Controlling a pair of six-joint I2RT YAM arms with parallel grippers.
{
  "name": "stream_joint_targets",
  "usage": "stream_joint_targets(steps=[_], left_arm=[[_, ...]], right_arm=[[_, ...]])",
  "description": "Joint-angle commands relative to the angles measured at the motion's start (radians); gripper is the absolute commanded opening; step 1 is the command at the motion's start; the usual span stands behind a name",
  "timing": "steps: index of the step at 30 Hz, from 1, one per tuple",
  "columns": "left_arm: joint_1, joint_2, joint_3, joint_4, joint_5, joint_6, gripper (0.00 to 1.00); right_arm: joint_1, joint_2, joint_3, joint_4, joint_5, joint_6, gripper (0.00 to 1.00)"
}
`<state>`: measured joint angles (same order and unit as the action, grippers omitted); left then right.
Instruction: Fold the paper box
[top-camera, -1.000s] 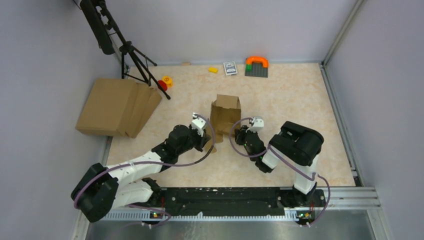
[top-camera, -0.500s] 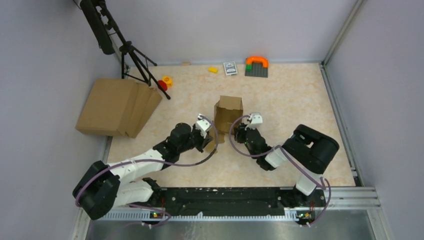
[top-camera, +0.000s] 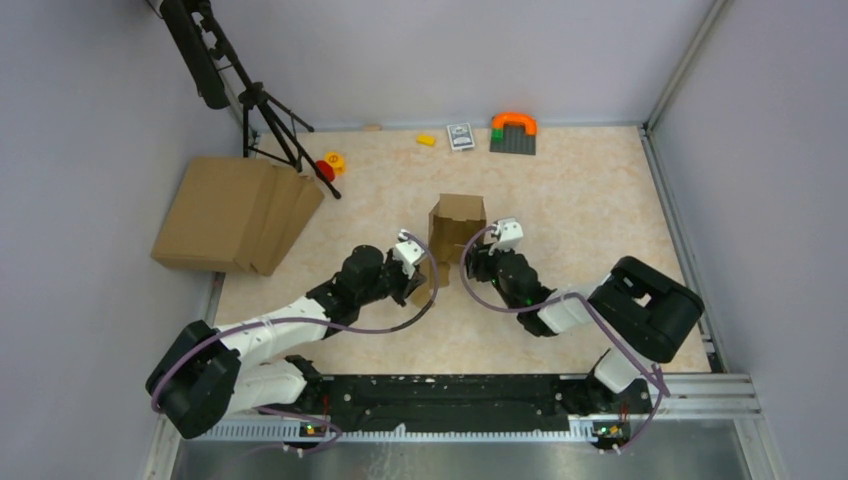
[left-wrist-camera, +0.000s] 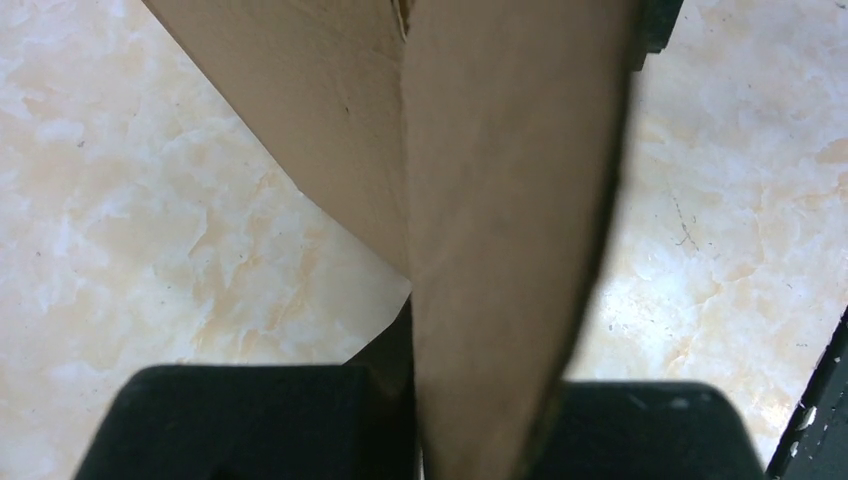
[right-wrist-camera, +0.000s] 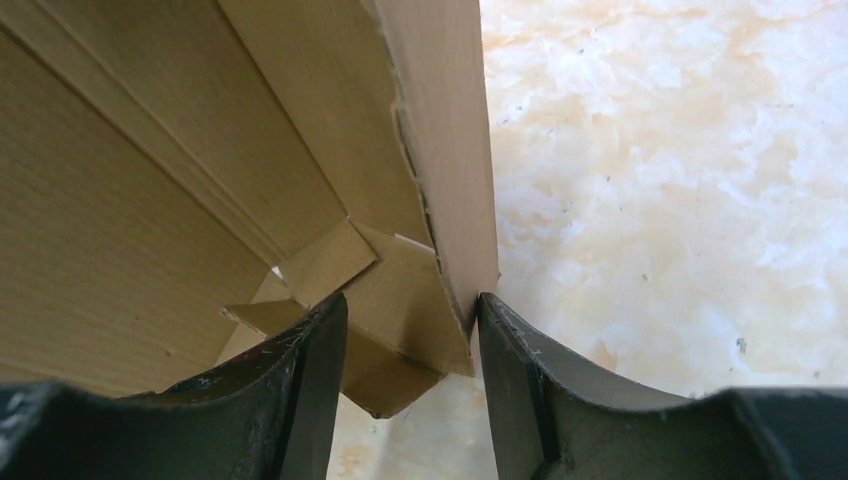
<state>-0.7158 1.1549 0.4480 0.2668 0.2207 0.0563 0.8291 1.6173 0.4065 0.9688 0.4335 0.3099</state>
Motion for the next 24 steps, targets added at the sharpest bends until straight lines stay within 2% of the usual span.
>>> stream_joint_targets(steps=[1,3,6,10,13,16,22,24], left_arm=[[-0.002,-0.002,0.037,0.016,0.03,0.019,0.0],[-0.004,0.0,0.037,0.015,0.036,0.02,0.0],[-0.002,0.005,0.04,0.014,0.044,0.021,0.0],[-0.002,0.018,0.049,0.008,0.05,0.022,0.0],[-0.002,0.016,0.049,0.008,0.054,0.024,0.0],[-0.002,0.014,0.048,0.009,0.056,0.027,0.0],[-0.002,0.019,0.049,0.011,0.062,0.028,0.0],[-0.002,0.019,0.049,0.012,0.065,0.028,0.0]], right_arm=[[-0.03,-0.055,-0.003,0.01,-0.1,-0.035,0.49],[-0.037,-0.049,-0.009,0.028,-0.14,-0.05,0.49],[-0.05,-0.052,-0.042,0.099,-0.219,-0.07,0.64],[-0.071,-0.058,-0.039,0.1,-0.341,-0.085,0.7],[-0.071,-0.053,-0.039,0.102,-0.375,-0.102,0.77],[-0.073,-0.05,-0.035,0.096,-0.4,-0.119,0.9],[-0.072,-0.015,0.004,0.041,-0.358,-0.137,0.91],[-0.072,-0.008,0.013,0.033,-0.342,-0.138,0.83]])
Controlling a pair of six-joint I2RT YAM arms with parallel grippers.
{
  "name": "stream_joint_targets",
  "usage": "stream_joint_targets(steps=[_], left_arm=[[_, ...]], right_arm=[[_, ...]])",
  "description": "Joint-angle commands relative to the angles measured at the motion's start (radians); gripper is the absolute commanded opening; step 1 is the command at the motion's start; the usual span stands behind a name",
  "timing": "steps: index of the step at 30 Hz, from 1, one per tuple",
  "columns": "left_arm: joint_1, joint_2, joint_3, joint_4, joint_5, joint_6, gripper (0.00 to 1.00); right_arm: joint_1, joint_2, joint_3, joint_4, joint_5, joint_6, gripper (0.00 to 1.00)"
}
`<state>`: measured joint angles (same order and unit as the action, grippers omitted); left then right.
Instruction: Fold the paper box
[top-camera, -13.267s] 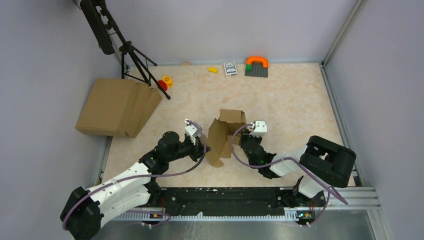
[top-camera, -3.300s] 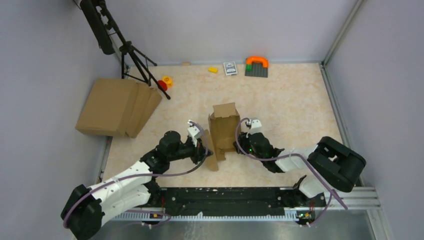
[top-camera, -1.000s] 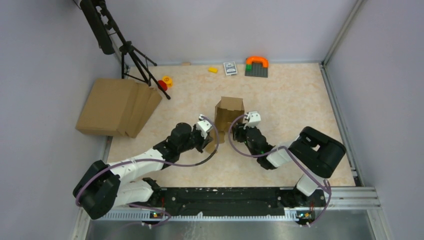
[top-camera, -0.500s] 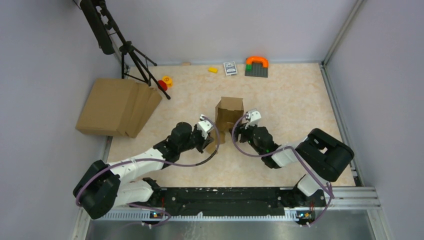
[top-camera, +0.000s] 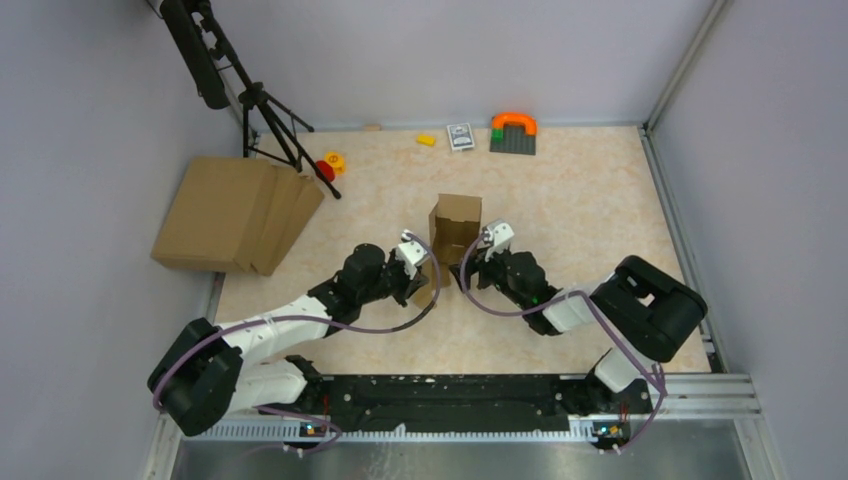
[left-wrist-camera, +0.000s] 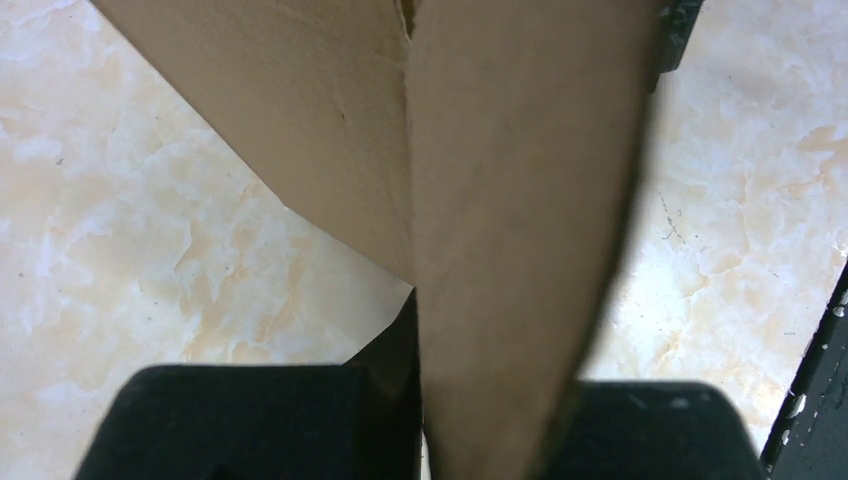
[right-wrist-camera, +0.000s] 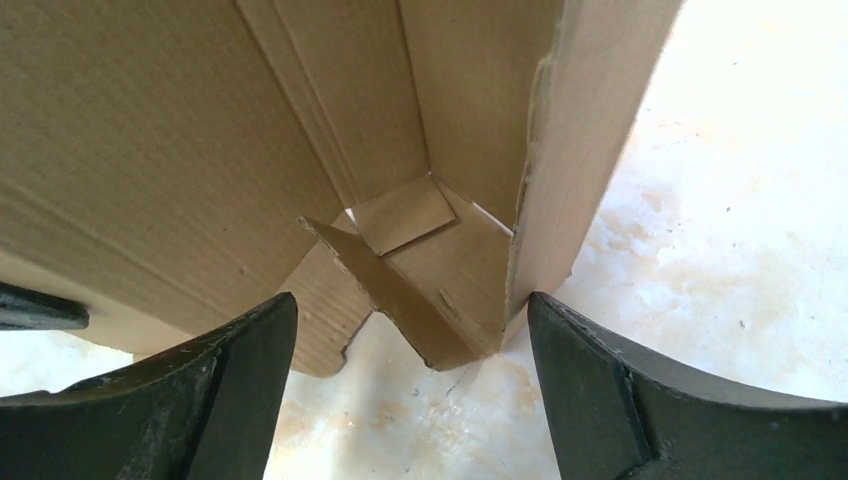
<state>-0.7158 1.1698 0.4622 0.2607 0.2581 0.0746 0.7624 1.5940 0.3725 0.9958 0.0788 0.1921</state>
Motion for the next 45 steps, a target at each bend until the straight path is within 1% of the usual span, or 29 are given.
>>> stream_joint_targets(steps=[1,4,6,7,9,12,14,15,16,17,20,22,27,31,35,37,38,41,45], left_arm=[[-0.003,0.005,0.034,0.019,0.029,0.01,0.0],[-0.002,0.006,0.033,0.02,0.034,0.011,0.0],[-0.003,0.006,0.033,0.022,0.036,0.013,0.0],[-0.003,0.004,0.032,0.022,0.036,0.013,0.0],[-0.002,0.005,0.032,0.022,0.035,0.015,0.0],[-0.003,0.005,0.03,0.023,0.035,0.014,0.0],[-0.003,0.006,0.029,0.022,0.035,0.014,0.0],[-0.002,0.006,0.03,0.022,0.035,0.015,0.0],[-0.003,0.007,0.03,0.022,0.035,0.014,0.0],[-0.002,0.009,0.031,0.022,0.034,0.014,0.0],[-0.002,0.014,0.033,0.023,0.039,0.015,0.0],[-0.003,0.016,0.033,0.023,0.042,0.014,0.0],[-0.003,0.023,0.033,0.029,0.053,0.019,0.0],[-0.002,0.031,0.035,0.034,0.067,0.021,0.0],[-0.002,0.04,0.039,0.038,0.08,0.021,0.0],[-0.003,0.043,0.04,0.041,0.085,0.02,0.0],[-0.002,0.044,0.039,0.043,0.088,0.019,0.0],[-0.002,0.048,0.039,0.047,0.096,0.019,0.0],[-0.002,0.05,0.038,0.057,0.107,0.018,0.0]], right_arm=[[-0.006,0.018,0.053,0.005,0.018,-0.023,0.8],[-0.005,0.036,0.075,-0.013,0.052,-0.024,0.75],[-0.006,0.046,0.084,-0.02,0.075,-0.022,0.73],[-0.007,0.052,0.087,-0.02,0.082,-0.02,0.74],[-0.006,0.061,0.093,-0.023,0.103,-0.018,0.89],[-0.02,0.074,0.101,-0.03,0.115,0.002,0.91],[-0.038,0.076,0.095,-0.017,0.103,0.017,0.87],[-0.045,0.076,0.09,-0.008,0.093,0.024,0.83],[-0.051,0.076,0.087,-0.001,0.082,0.025,0.77],[-0.052,0.076,0.084,0.004,0.078,0.024,0.73],[-0.052,0.081,0.092,-0.002,0.069,0.015,0.72],[-0.052,0.09,0.105,-0.011,0.071,0.012,0.66],[-0.052,0.114,0.142,-0.06,0.089,0.016,0.64],[-0.051,0.134,0.184,-0.124,0.147,0.047,0.56],[-0.052,0.151,0.195,-0.126,0.178,0.094,0.52],[-0.052,0.154,0.196,-0.12,0.184,0.111,0.45],[-0.053,0.155,0.2,-0.119,0.186,0.116,0.44],[-0.052,0.167,0.212,-0.121,0.186,0.132,0.43],[-0.052,0.203,0.244,-0.15,0.191,0.169,0.4]])
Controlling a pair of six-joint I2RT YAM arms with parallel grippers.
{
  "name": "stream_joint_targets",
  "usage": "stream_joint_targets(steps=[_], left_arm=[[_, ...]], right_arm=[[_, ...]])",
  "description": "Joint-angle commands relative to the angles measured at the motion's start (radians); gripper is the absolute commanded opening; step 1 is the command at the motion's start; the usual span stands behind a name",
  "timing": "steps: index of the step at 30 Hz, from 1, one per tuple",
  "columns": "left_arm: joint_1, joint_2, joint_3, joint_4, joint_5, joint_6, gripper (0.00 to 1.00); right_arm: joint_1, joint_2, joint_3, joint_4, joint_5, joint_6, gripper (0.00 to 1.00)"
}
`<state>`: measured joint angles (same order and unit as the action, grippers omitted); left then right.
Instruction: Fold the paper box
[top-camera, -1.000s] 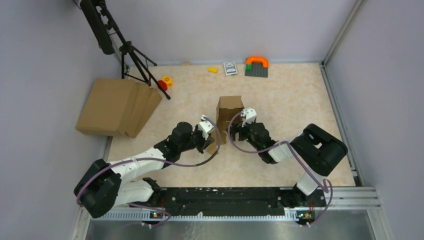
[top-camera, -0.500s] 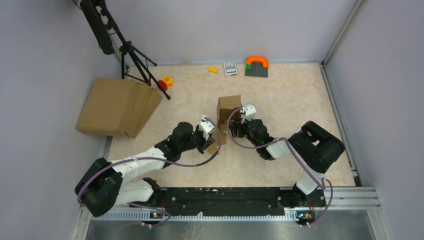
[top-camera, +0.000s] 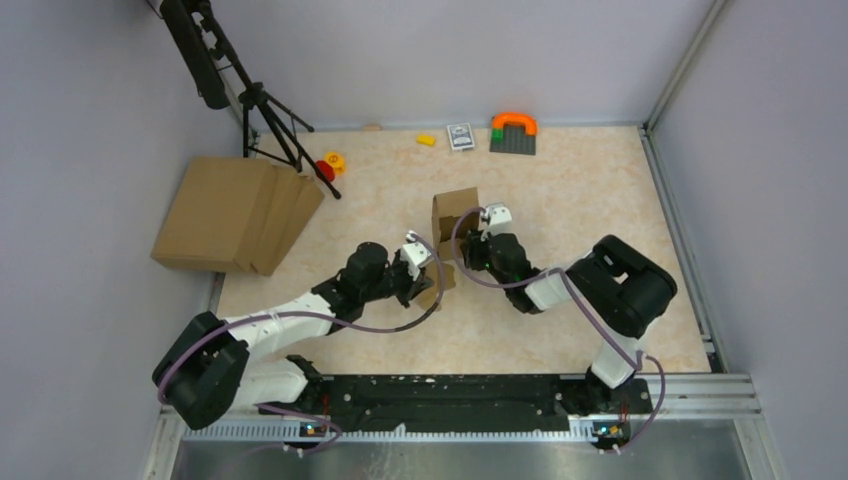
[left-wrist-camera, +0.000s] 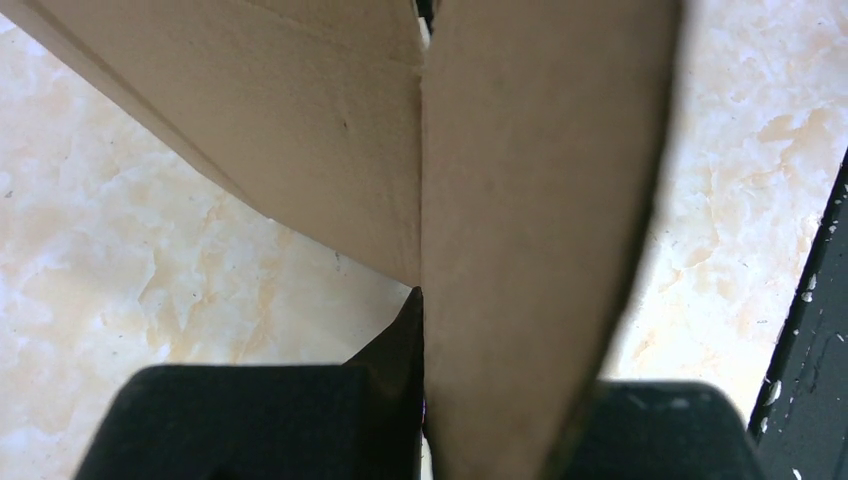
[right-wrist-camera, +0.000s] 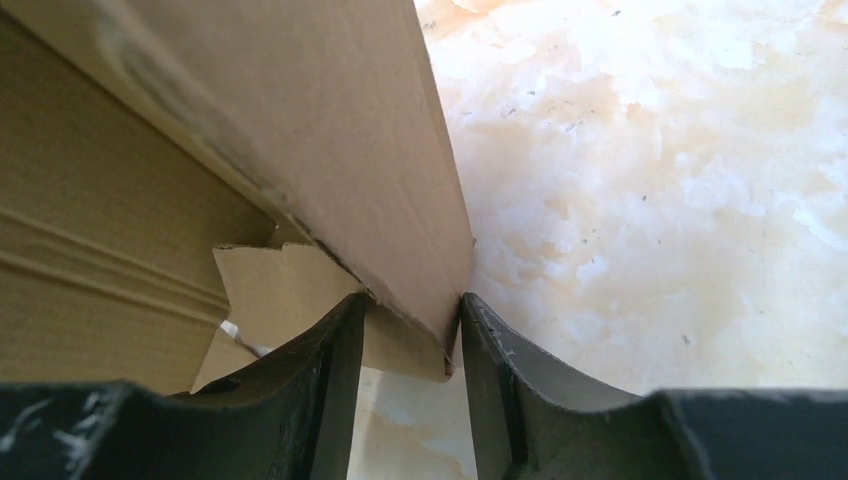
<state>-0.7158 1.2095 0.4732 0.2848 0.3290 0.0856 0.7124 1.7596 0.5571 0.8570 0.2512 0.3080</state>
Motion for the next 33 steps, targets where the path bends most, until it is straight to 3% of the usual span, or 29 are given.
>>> stream_joint_targets(steps=[1,11,16,21,26,29,33], left_arm=[[-0.002,0.011,0.027,0.034,0.039,0.007,0.0],[-0.003,0.014,0.026,0.042,0.052,0.003,0.0],[-0.002,0.015,0.025,0.044,0.049,-0.002,0.02],[-0.002,-0.016,0.03,0.019,0.02,-0.03,0.2],[-0.002,-0.084,0.031,-0.027,-0.043,-0.121,0.48],[-0.002,-0.125,0.019,-0.055,-0.069,-0.175,0.54],[-0.002,-0.181,0.008,-0.101,-0.136,-0.225,0.59]], right_arm=[[-0.002,0.046,0.063,-0.014,0.019,0.061,0.4],[-0.001,0.11,0.125,-0.137,0.078,0.148,0.39],[0.002,0.114,0.116,-0.126,0.088,0.148,0.29],[0.015,0.108,0.116,-0.122,0.108,0.125,0.27],[0.037,0.111,0.127,-0.131,0.139,0.103,0.21],[0.041,0.113,0.132,-0.139,0.148,0.1,0.2],[0.041,0.107,0.128,-0.138,0.151,0.1,0.11]])
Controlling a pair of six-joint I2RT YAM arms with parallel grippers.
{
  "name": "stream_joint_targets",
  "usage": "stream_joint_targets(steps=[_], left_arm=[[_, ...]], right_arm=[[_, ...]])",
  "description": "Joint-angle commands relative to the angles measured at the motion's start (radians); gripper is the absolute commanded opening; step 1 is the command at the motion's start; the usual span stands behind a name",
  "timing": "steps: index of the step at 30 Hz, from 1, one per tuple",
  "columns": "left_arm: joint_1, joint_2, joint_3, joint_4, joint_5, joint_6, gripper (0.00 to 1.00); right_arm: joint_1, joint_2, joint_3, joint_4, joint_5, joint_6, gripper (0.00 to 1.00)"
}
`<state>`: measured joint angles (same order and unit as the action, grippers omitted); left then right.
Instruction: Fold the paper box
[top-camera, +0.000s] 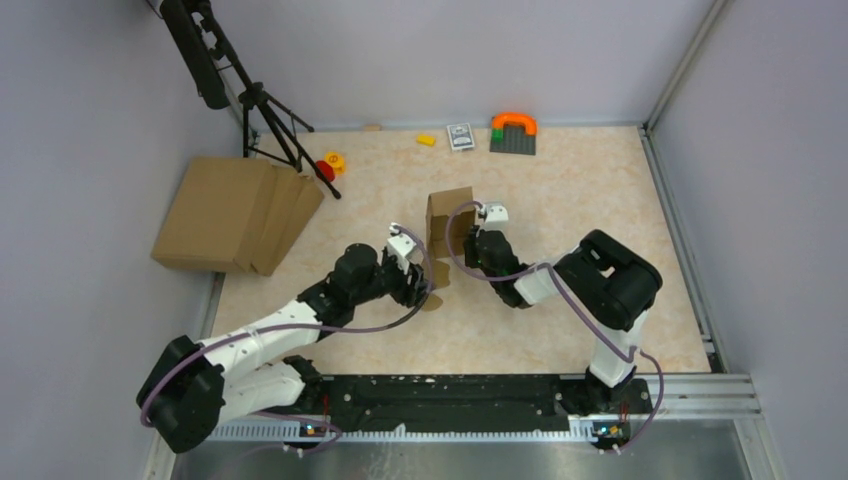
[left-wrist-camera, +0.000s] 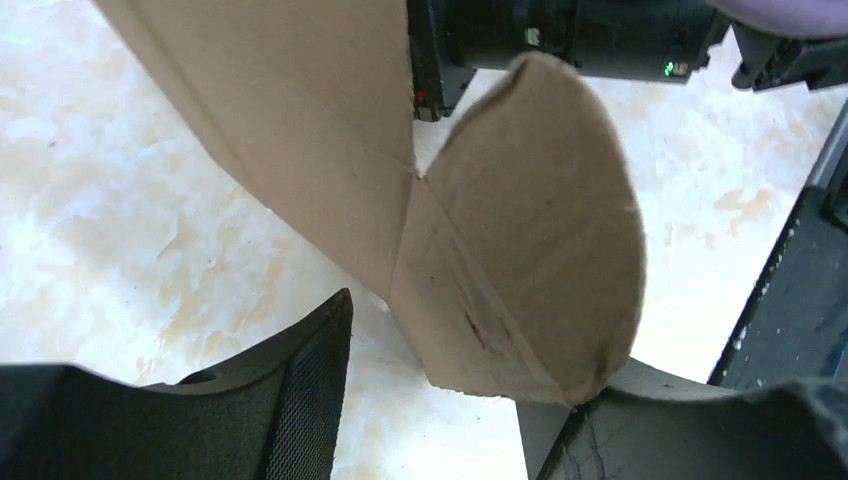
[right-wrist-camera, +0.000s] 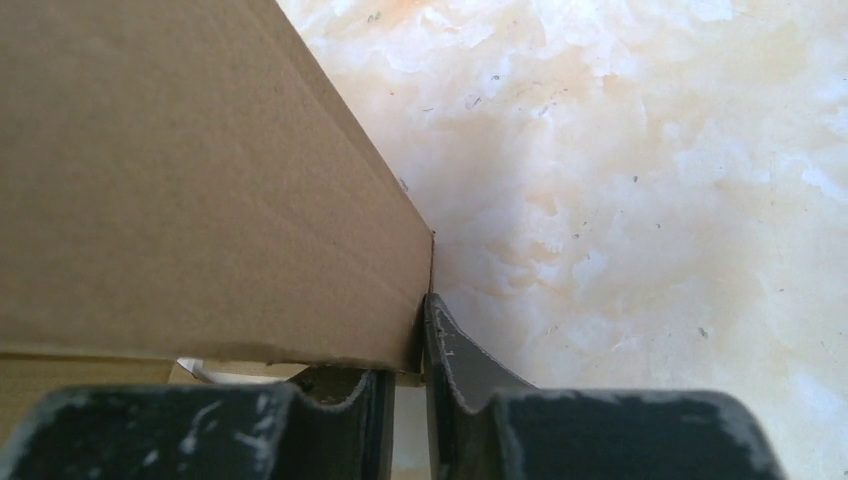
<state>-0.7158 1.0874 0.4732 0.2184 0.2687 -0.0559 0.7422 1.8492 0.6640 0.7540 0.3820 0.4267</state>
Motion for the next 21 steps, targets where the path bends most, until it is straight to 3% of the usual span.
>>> stream_joint_targets(steps=[1,3,12,21], left_arm=[[-0.002,-0.069,0.005,-0.044,-0.097,-0.103,0.61],[-0.003,-0.082,0.0,-0.051,-0.132,-0.13,0.62],[-0.002,-0.132,-0.014,-0.078,-0.135,-0.195,0.63],[-0.003,-0.273,0.046,-0.316,-0.147,-0.243,0.72]], right_arm=[[0.011,0.014,0.02,-0.034,0.019,-0.018,0.07],[0.011,0.005,0.014,-0.031,0.02,-0.018,0.0],[0.011,-0.045,-0.006,-0.07,0.02,-0.001,0.0],[0.011,-0.143,0.012,-0.285,0.02,0.096,0.0]])
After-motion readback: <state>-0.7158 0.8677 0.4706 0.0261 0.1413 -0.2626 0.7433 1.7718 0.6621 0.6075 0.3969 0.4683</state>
